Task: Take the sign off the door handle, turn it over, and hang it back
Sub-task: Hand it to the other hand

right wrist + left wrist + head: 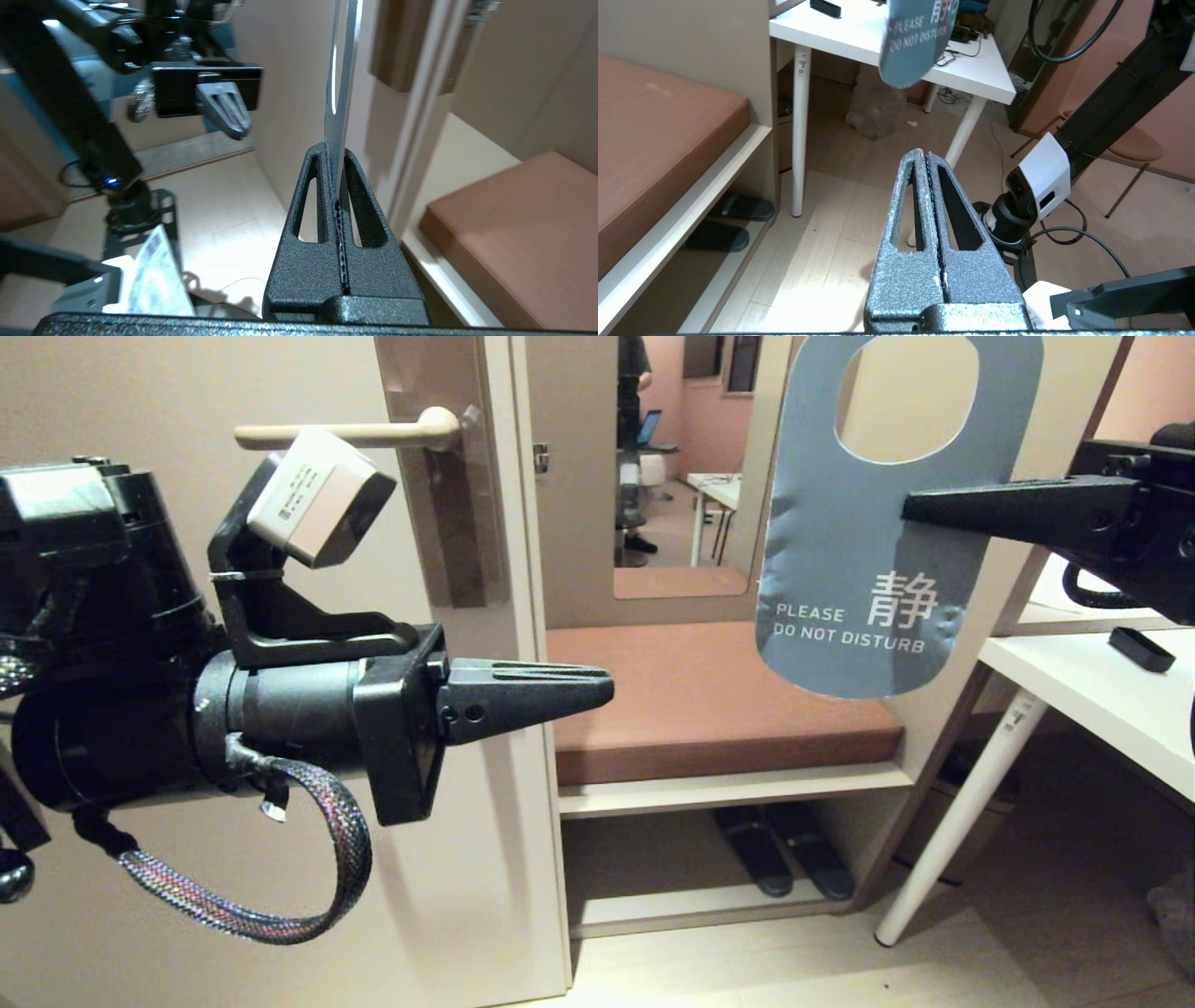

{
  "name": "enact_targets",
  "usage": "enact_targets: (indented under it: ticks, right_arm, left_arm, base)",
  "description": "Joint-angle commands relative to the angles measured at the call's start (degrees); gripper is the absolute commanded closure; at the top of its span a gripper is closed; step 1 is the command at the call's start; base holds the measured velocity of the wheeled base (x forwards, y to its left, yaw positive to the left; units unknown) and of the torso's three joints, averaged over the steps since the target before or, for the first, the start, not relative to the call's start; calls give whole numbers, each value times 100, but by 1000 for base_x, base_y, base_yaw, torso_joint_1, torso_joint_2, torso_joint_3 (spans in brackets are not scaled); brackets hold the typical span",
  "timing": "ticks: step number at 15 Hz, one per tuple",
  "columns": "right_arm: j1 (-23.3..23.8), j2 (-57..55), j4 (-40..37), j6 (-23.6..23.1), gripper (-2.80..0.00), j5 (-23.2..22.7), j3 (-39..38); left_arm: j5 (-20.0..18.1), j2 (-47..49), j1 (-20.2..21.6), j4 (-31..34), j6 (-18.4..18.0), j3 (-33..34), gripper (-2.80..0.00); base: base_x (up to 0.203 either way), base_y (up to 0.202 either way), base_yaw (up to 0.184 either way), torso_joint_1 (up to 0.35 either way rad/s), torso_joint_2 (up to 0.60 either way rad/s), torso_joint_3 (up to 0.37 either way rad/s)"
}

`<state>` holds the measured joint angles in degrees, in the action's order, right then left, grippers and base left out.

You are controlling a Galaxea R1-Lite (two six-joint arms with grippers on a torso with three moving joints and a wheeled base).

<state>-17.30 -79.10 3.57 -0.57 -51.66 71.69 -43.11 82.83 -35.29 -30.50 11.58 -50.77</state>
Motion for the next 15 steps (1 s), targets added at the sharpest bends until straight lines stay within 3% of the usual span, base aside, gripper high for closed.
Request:
enact_targets:
  ticks: [1,12,15]
  right_arm:
    - [-98,-28,3,8,0,-273,-22]
    - [-546,-118,-6,22,0,-424,-24]
    - [-608,-92,8,447,0,-567,-13]
  left_arm:
    - [-27,71,-35,-17,11,-43,0]
    - [-38,172,-198,-112,2,-162,0]
    - [-198,154,-198,-140,11,-162,0]
  base:
    - [0,0,0,0,0,0]
    - [0,0,0,0,0,0]
    - [0,0,0,0,0,0]
